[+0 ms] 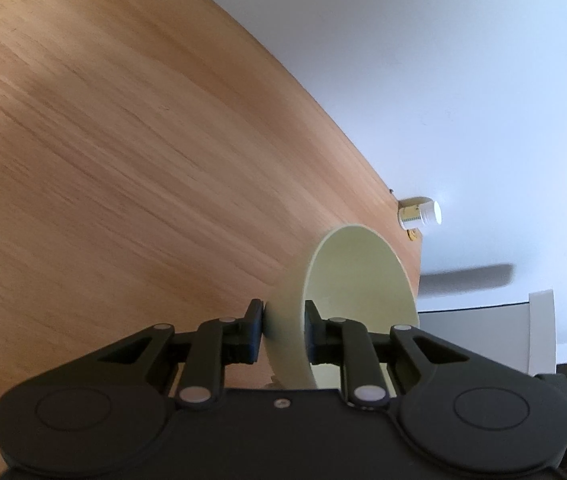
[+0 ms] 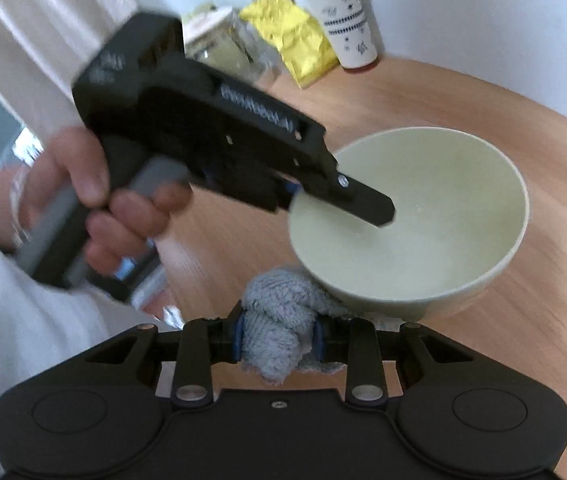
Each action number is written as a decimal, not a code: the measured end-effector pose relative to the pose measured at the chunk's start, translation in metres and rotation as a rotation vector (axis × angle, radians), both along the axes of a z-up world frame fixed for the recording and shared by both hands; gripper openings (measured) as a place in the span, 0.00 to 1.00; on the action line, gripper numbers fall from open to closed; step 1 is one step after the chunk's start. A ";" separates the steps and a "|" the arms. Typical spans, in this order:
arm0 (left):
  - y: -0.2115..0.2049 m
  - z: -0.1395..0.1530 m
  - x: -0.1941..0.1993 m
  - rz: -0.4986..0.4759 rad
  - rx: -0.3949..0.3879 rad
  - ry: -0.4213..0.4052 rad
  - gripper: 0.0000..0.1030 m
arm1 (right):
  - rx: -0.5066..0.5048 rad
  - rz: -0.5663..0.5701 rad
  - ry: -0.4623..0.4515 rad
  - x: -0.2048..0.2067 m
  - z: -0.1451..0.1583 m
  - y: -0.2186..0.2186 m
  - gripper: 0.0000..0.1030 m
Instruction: Clean bowl
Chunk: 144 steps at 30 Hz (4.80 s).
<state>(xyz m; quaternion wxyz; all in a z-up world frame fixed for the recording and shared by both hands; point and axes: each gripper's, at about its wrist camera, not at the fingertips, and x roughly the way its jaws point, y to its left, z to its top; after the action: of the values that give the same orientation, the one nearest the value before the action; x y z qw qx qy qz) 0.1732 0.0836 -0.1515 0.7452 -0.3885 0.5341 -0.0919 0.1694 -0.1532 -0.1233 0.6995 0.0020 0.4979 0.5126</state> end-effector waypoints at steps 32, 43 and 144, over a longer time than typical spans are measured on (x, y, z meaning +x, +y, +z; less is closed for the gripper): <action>0.004 -0.041 0.021 -0.028 0.100 0.039 0.19 | -0.109 -0.170 0.050 0.026 -0.052 -0.012 0.33; 0.012 -0.051 0.022 -0.040 0.097 0.041 0.18 | -0.124 -0.162 0.045 0.026 -0.055 -0.008 0.34; -0.083 0.153 -0.125 -0.256 0.748 -0.200 1.00 | -0.430 -0.921 -0.148 -0.142 0.099 -0.051 1.00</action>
<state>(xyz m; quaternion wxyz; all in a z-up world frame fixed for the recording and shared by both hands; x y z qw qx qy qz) 0.0486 0.0004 0.0012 0.8659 -0.0103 0.4996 -0.0208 0.0273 -0.2041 -0.0243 0.8707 0.0410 0.4888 0.0363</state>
